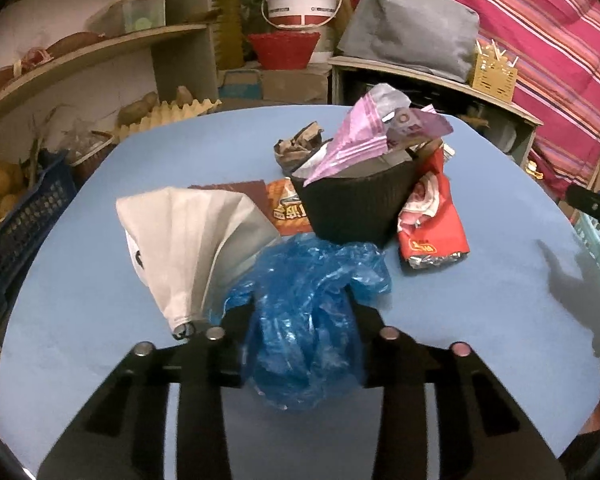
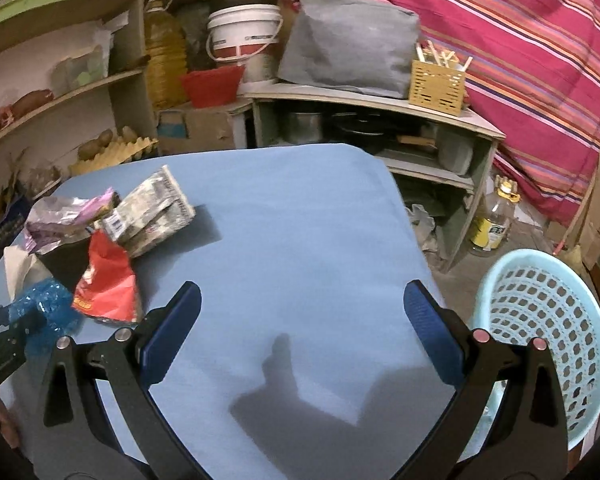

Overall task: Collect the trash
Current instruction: 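Grasp the blue plastic bag with the left gripper while the right grasps the red chip bag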

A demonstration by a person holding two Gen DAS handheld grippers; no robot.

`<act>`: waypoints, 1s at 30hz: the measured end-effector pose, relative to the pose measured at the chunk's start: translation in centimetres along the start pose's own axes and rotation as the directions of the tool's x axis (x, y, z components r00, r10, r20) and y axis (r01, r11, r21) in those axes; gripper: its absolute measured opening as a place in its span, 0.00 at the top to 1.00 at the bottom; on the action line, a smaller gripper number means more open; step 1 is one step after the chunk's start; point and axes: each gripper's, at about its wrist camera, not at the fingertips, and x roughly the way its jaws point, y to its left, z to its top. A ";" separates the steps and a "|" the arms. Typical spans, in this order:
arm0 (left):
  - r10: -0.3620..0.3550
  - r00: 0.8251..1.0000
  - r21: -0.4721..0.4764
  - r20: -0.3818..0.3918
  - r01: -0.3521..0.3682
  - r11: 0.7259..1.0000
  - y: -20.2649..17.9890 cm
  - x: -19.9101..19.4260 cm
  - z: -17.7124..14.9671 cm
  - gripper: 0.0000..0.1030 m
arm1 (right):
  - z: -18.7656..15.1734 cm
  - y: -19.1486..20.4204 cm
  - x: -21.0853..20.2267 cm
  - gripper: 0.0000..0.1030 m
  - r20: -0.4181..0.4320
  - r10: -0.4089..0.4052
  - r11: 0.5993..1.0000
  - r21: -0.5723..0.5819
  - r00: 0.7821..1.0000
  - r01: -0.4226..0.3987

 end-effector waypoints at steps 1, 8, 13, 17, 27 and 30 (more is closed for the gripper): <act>-0.005 1.000 -0.002 0.002 0.005 1.000 0.2 -0.2 0.0 0.71 | 0.0 0.3 0.0 0.04 0.001 0.004 1.000 -0.005 1.000 -0.004; -0.010 0.998 -0.012 0.065 0.010 1.000 2.2 -3.2 0.5 0.72 | 0.0 3.9 -0.1 0.04 0.009 0.055 0.997 -0.056 0.998 -0.054; 0.022 0.995 -0.046 0.102 -0.017 0.999 4.1 -4.0 1.4 0.72 | -0.3 6.6 0.6 0.04 -0.011 0.083 0.992 -0.093 0.997 -0.083; 0.009 0.994 -0.083 0.110 0.000 0.997 5.6 -3.5 2.8 0.73 | -0.3 8.6 1.3 0.04 -0.036 0.113 0.988 -0.100 0.993 -0.116; 0.023 0.993 -0.089 0.118 -0.013 0.996 7.5 -1.7 4.6 0.73 | 0.4 13.0 3.6 0.04 -0.042 0.133 0.982 -0.128 0.990 -0.138; 0.034 0.993 -0.079 0.113 -0.025 0.997 7.3 -1.3 4.6 0.72 | 0.7 13.9 4.8 0.04 -0.042 0.104 0.984 -0.138 0.994 -0.109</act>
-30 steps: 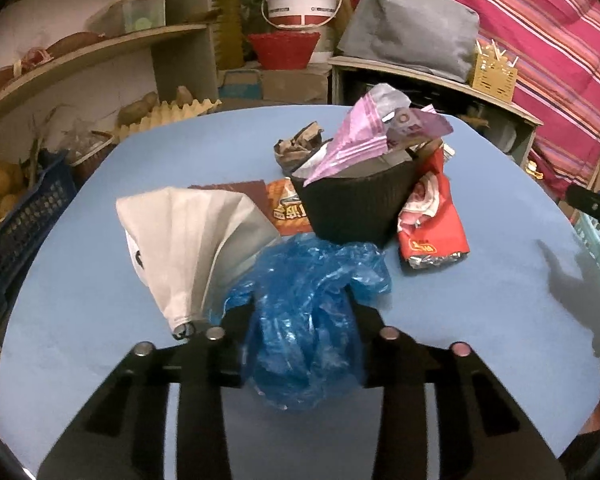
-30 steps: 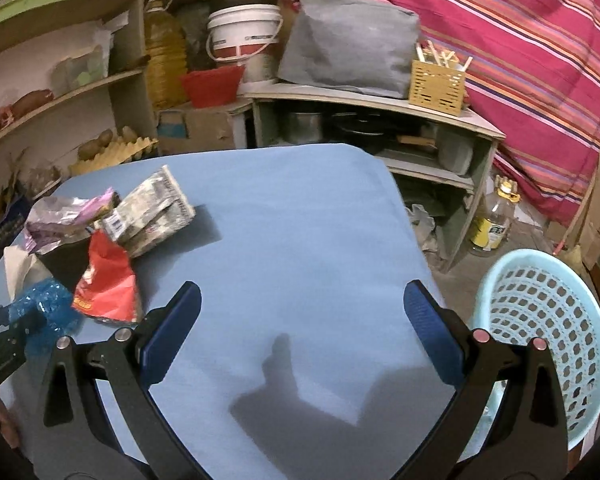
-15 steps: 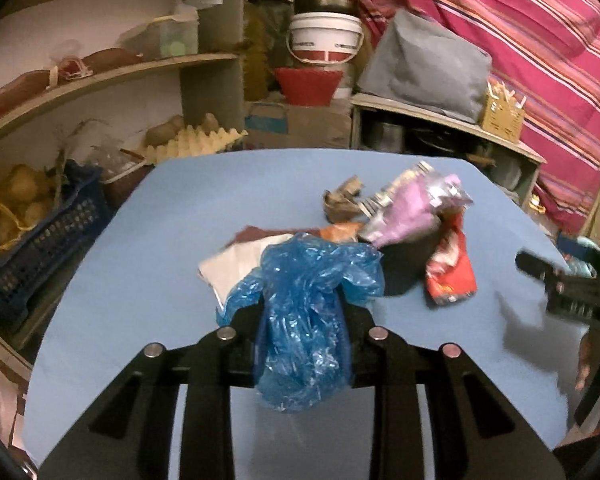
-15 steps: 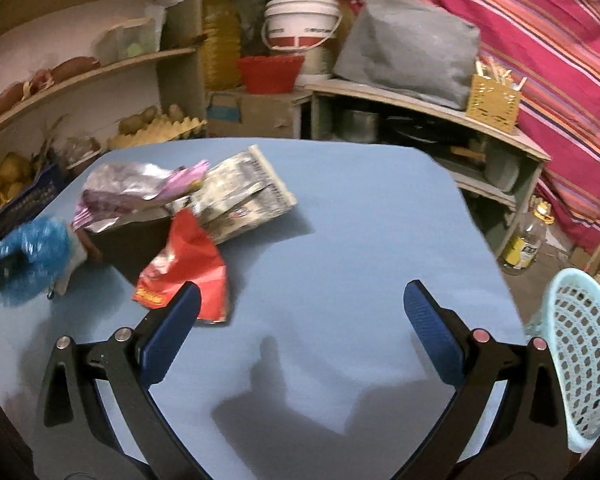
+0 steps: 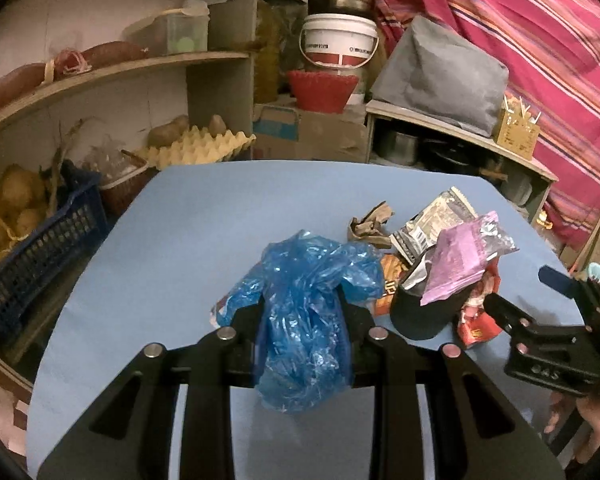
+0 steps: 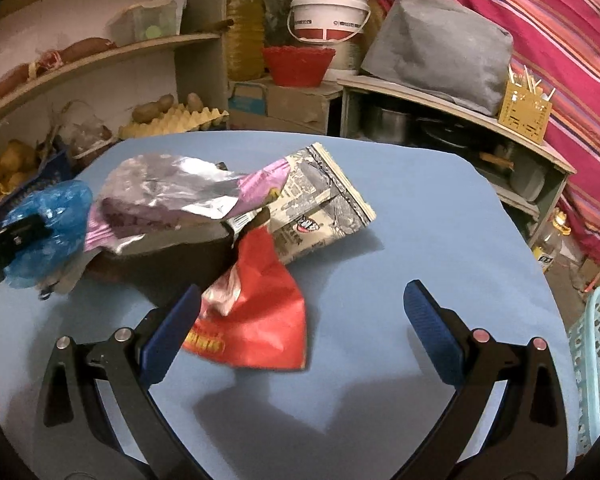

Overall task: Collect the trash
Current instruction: 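Grasp the blue plastic bag with the left gripper while the right grasps the red chip bag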

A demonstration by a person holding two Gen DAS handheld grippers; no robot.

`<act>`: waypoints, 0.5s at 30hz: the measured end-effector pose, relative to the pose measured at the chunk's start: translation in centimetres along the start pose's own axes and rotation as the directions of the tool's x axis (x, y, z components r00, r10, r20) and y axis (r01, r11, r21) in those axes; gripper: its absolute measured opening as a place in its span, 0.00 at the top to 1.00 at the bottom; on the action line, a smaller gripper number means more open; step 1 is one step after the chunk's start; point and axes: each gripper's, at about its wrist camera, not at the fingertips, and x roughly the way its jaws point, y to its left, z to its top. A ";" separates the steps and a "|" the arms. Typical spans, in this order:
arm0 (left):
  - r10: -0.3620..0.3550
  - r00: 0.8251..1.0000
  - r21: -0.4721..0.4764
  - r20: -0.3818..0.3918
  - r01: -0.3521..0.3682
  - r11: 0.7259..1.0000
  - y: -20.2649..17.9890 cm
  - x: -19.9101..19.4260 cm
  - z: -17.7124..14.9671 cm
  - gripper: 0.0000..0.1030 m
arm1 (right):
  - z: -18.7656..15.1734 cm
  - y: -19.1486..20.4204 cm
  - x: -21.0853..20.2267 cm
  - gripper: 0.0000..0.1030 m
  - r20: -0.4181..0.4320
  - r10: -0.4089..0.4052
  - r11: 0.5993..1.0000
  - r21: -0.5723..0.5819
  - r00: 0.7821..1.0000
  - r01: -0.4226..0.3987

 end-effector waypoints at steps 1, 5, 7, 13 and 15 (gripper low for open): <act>0.004 1.000 0.005 0.003 -0.004 1.000 -0.1 -0.1 -0.1 0.72 | 0.1 0.1 0.4 0.04 -0.005 -0.009 1.000 -0.002 1.000 0.009; 0.001 1.000 -0.007 0.000 -0.001 1.000 -0.1 0.0 0.0 0.72 | 0.3 0.0 1.7 0.15 -0.037 -0.001 1.000 0.005 0.999 0.001; -0.001 1.000 -0.015 -0.002 0.001 1.000 0.2 0.0 -0.1 0.72 | 0.3 0.0 1.9 0.26 -0.048 0.023 1.000 0.002 0.999 -0.023; 0.012 1.000 -0.016 -0.002 -0.012 1.000 0.3 0.1 -0.4 0.72 | 0.1 0.2 1.5 0.67 -0.044 0.109 0.993 -0.029 0.993 -0.110; 0.012 1.000 -0.013 -0.002 -0.012 1.000 0.2 0.0 -0.5 0.72 | 0.2 0.4 1.3 0.71 -0.041 0.111 0.993 -0.044 0.993 -0.113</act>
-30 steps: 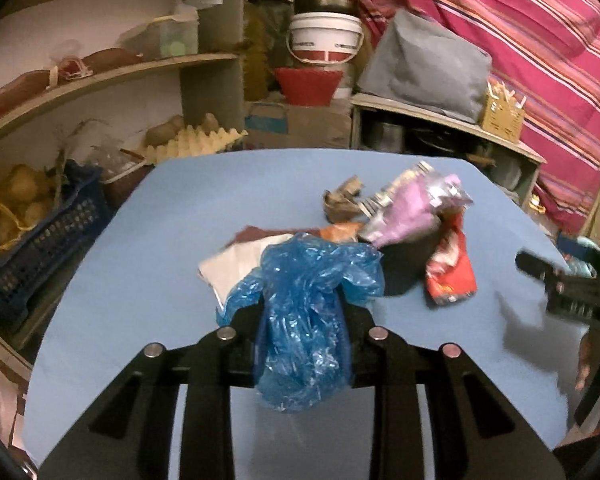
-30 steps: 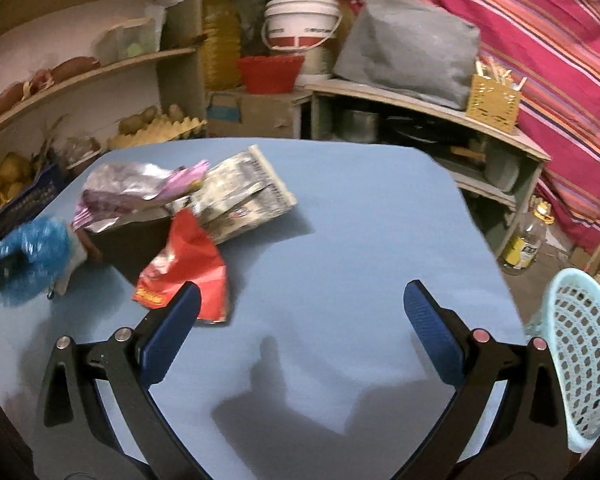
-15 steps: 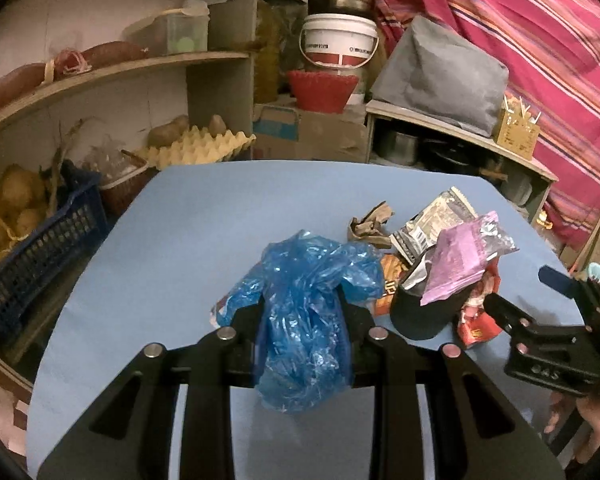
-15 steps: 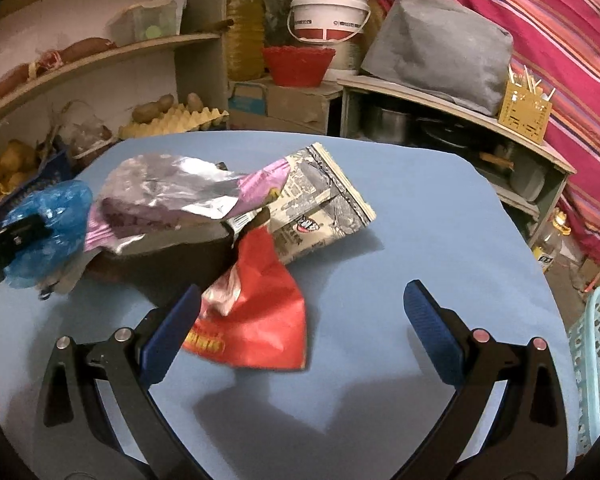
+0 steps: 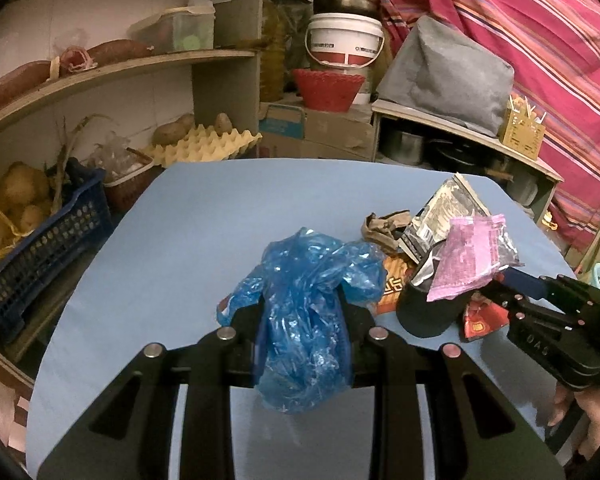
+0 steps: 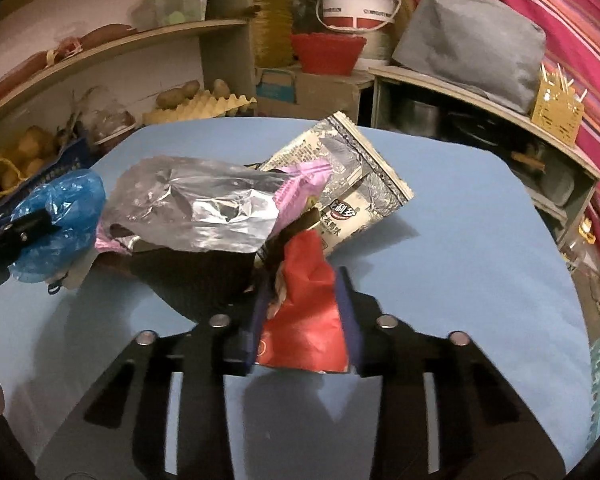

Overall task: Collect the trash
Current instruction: 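Carry the blue bag and red chip bag over the basket with both grippers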

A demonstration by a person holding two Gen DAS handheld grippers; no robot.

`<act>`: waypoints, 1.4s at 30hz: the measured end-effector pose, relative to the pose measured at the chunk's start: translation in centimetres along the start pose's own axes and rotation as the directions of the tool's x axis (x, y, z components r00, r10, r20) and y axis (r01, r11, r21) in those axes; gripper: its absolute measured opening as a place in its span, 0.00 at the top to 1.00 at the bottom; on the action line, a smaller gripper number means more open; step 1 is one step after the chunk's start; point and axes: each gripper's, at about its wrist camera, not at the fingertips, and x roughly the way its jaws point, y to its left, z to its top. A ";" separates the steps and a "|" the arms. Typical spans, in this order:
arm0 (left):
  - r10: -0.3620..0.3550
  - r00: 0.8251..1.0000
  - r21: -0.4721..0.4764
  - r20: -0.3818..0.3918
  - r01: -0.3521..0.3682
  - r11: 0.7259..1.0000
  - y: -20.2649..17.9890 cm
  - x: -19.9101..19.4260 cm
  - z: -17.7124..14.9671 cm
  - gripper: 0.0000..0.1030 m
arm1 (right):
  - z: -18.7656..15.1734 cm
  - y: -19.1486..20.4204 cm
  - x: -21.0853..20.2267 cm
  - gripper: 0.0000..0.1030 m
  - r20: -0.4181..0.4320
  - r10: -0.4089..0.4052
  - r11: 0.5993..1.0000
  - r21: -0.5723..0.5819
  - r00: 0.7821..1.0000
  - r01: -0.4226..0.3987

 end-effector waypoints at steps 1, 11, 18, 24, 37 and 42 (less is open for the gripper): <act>0.000 1.000 0.001 0.001 0.000 1.000 0.0 0.0 0.0 0.72 | 0.0 0.0 -0.1 0.73 0.002 0.005 1.000 -0.003 1.000 -0.005; 0.011 1.000 0.011 0.025 -0.011 1.000 0.0 -1.2 -0.5 0.72 | -0.5 -2.4 -2.8 0.75 0.031 -0.021 1.000 0.013 0.999 0.021; 0.013 1.000 -0.001 0.015 -0.013 1.000 -1.4 -2.2 -1.2 0.72 | -1.3 -5.7 -6.2 0.76 0.068 -0.058 0.997 0.045 0.996 0.055; -0.018 0.999 0.026 0.047 0.017 1.000 -4.1 -4.4 -1.7 0.72 | -3.1 -8.3 -8.9 0.76 0.076 -0.093 0.994 0.058 0.993 0.088; -0.110 0.993 0.099 0.032 0.106 0.989 -12.9 -5.0 -2.3 0.72 | -7.7 -15.4 -14.0 0.76 0.075 -0.167 0.980 0.123 0.983 0.157; -0.166 0.986 0.147 0.032 0.159 0.976 -17.9 -4.7 -2.2 0.72 | -8.8 -19.0 -16.5 0.76 0.086 -0.187 0.968 0.185 0.979 0.169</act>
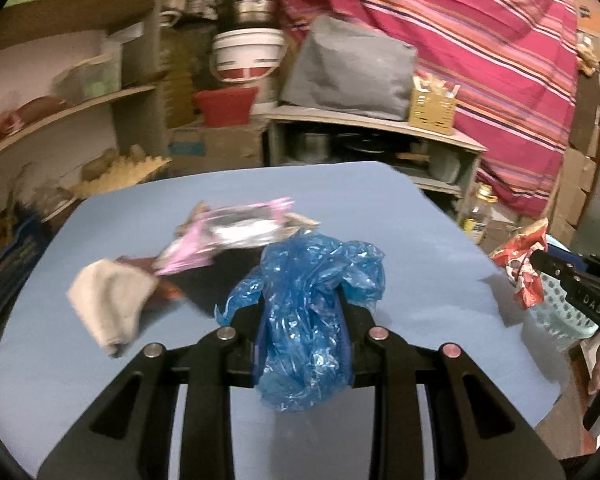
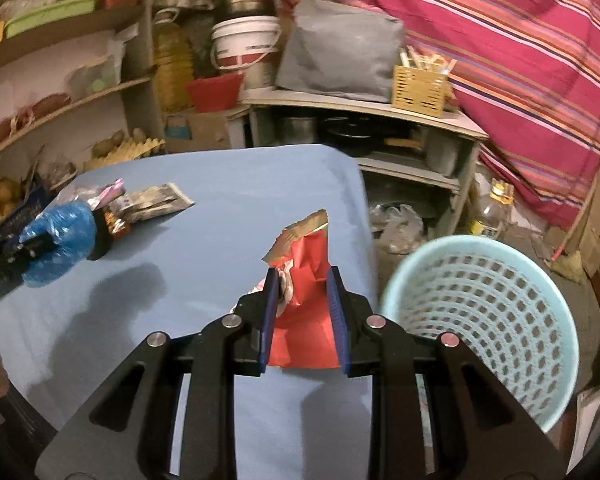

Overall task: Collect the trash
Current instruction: 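Carry the blue bag and red chip bag over the basket with both grippers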

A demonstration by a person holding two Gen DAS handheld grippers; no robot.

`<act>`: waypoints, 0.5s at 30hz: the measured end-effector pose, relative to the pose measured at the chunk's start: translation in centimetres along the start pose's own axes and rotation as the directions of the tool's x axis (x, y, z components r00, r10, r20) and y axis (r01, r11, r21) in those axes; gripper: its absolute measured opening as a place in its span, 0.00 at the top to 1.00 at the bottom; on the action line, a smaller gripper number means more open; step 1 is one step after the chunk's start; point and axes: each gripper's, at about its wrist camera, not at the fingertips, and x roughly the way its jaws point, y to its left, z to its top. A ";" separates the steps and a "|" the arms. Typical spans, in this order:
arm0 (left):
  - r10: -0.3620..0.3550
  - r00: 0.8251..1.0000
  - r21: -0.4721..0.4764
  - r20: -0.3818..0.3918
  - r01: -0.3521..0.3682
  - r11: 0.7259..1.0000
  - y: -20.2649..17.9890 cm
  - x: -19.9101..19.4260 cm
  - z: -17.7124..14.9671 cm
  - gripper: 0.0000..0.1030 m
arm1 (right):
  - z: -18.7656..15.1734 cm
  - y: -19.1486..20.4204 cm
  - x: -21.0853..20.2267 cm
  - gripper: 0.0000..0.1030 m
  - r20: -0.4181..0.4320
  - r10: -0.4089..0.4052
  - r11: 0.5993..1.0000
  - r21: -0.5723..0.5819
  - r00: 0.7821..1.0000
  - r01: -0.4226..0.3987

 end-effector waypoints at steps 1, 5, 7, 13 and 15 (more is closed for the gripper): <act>-0.012 1.000 0.006 0.001 0.012 1.000 -0.9 0.2 0.2 0.72 | 0.0 -0.6 -0.3 0.76 0.002 -0.006 1.000 0.009 1.000 0.006; -0.063 0.998 0.037 0.001 0.063 0.997 -4.9 1.5 1.2 0.72 | 0.2 -3.6 -1.0 0.76 0.008 -0.033 0.999 0.039 0.999 0.033; -0.084 0.996 0.045 -0.002 0.084 0.995 -6.3 2.1 1.5 0.72 | 0.3 -5.1 -1.4 0.76 0.011 -0.055 0.997 0.045 0.998 0.054; -0.142 0.990 0.068 -0.014 0.143 0.987 -11.2 4.2 3.2 0.72 | 0.7 -9.6 -2.6 0.75 0.020 -0.130 0.989 0.080 0.991 0.128; -0.160 0.987 0.081 -0.006 0.159 0.984 -13.0 4.5 3.8 0.72 | 0.7 -11.3 -2.9 0.75 0.017 -0.157 0.983 0.101 0.987 0.155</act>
